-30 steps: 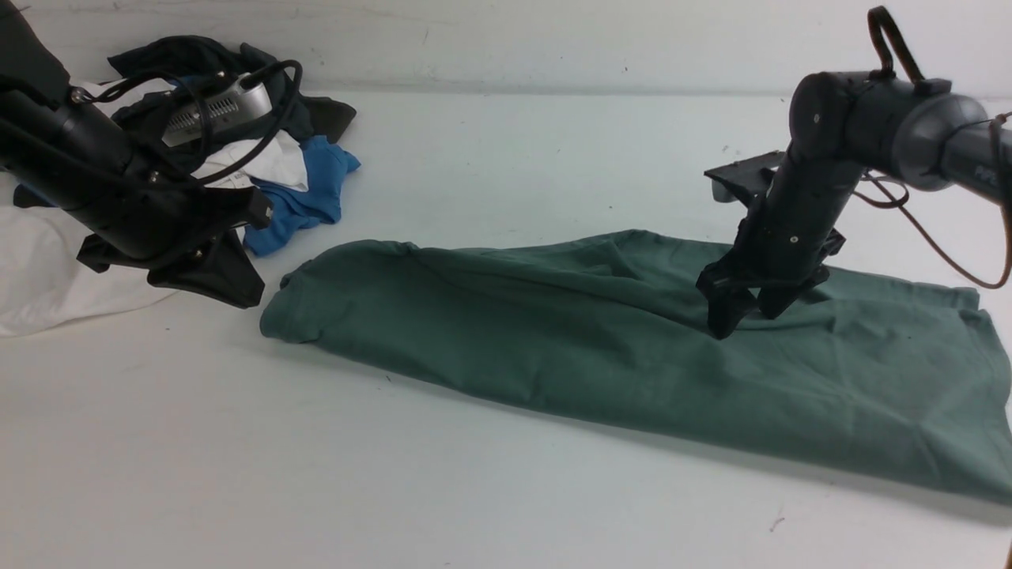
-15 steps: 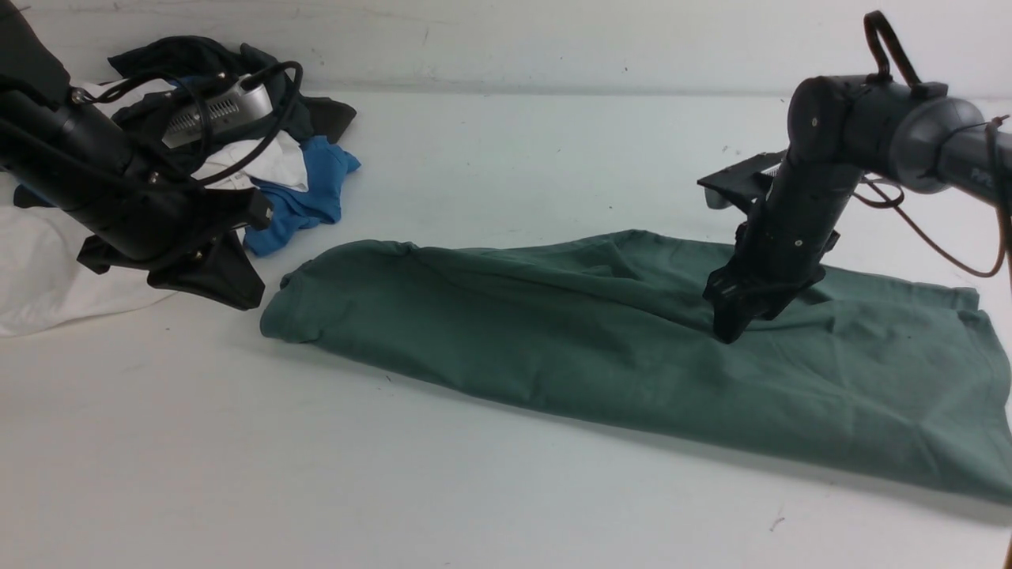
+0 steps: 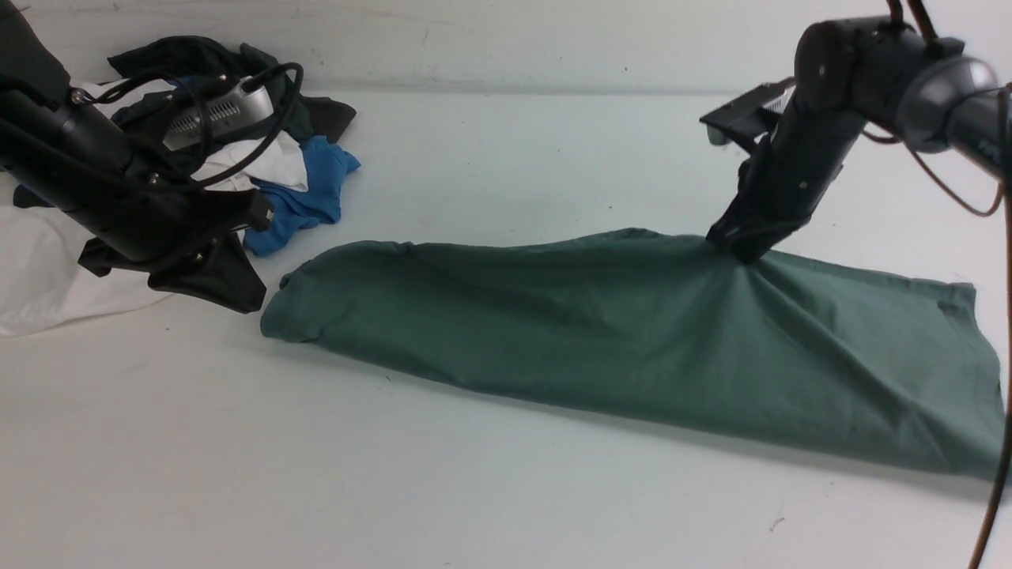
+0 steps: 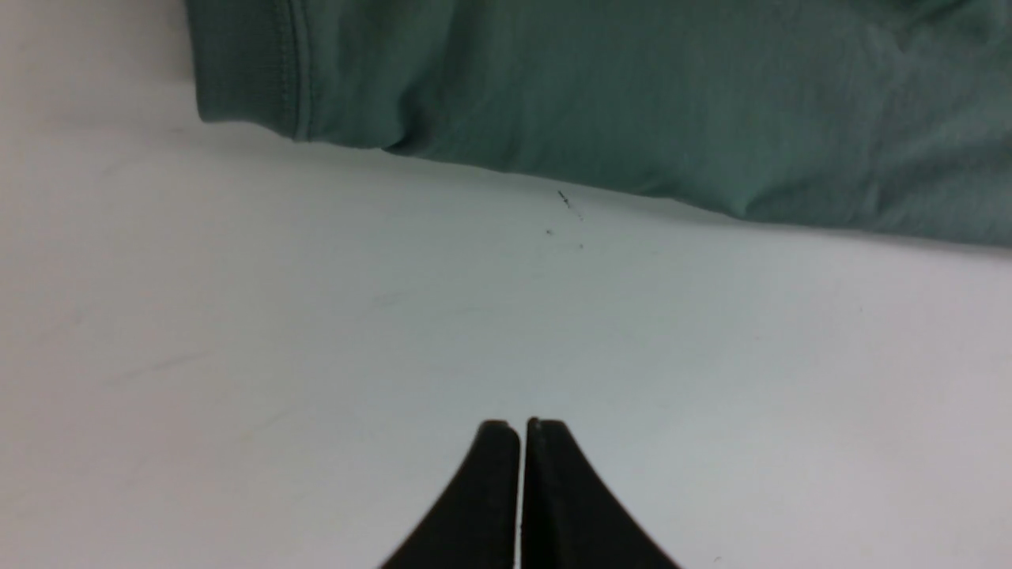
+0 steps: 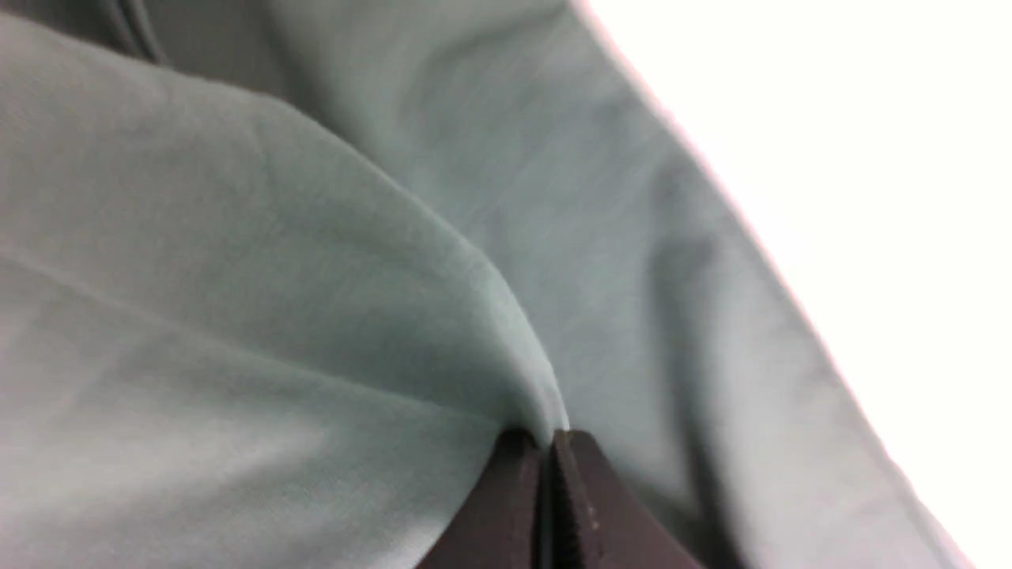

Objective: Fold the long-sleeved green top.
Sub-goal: Use both arms to drag the lower edge of the fabric forward and fold it over the upper edge

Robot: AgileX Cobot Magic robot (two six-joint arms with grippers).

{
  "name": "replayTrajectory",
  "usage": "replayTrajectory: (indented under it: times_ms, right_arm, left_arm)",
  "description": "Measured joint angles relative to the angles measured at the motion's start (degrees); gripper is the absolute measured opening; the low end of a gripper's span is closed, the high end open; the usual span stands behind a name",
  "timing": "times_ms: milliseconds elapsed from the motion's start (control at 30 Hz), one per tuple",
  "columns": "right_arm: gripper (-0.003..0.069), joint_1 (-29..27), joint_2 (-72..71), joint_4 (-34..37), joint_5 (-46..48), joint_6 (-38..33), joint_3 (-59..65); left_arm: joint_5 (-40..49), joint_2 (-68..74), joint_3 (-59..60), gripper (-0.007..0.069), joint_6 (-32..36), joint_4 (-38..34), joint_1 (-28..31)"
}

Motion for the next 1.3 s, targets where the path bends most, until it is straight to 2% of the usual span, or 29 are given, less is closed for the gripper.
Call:
replayTrajectory:
  times_ms: [200,333,400,433,500,600,633,767,900,933,1033,1133,1300]
  right_arm:
    - [0.0006,0.00,0.41,-2.16,0.05,0.96,-2.40]
    - [0.0062,0.00,2.21,-3.02,-0.64,2.00,-2.40]
    - [0.0147,0.00,4.56,-5.44,-3.86,6.45,-2.40]
    - [0.0162,0.00,4.70,-5.70,-4.35,6.88,-2.40]
    - [0.0262,0.00,5.69,-10.05,-6.51,12.63,-2.40]
    - [0.0346,0.00,5.69,-14.24,-5.82,17.69,-3.32]
    - [0.0395,0.00,5.69,-17.92,-3.54,20.42,-5.35]
    - [0.0447,-0.55,4.52,-22.39,-0.85,23.33,-9.14]
    - [0.0444,-2.91,1.51,-19.54,-0.61,25.34,-8.97]
    - [0.0428,-5.71,-0.51,-15.27,-0.55,25.45,-7.42]
    - [0.0414,-9.26,-1.98,-9.94,-0.35,25.45,-5.28]
    - [0.0404,-15.75,-1.39,-1.45,-0.09,25.25,-2.78]
    - [0.0402,-20.34,1.56,4.09,0.04,24.90,-2.35]
  left_arm:
    - [0.00,0.00,0.00,-0.0004,0.00,-0.31,0.00]
    - [0.00,0.00,0.00,-0.0004,0.00,-0.42,0.00]
    - [0.00,0.00,0.00,-0.0004,0.00,-0.42,0.00]
    - [0.00,0.00,0.00,-0.0004,0.00,-0.42,0.00]
    - [0.00,0.00,0.00,-0.0004,0.00,-0.46,0.00]
    - [0.00,0.00,0.00,-0.0004,0.00,-0.46,0.00]
    - [-0.06,0.00,0.00,-0.0004,0.00,-0.48,0.00]
    - [-1.24,0.00,0.00,-0.0004,0.00,-0.48,0.00]
    - [-1.80,0.00,0.00,-0.0004,0.00,-0.53,0.00]
    - [-1.86,0.00,0.00,-0.0004,0.00,-0.53,0.00]
    - [-1.86,0.00,0.00,-0.0004,0.00,-0.53,0.00]
    - [-1.98,0.05,0.00,-0.0004,0.00,-0.53,0.00]
    - [-2.11,0.05,0.00,-0.0004,0.00,-0.53,0.00]
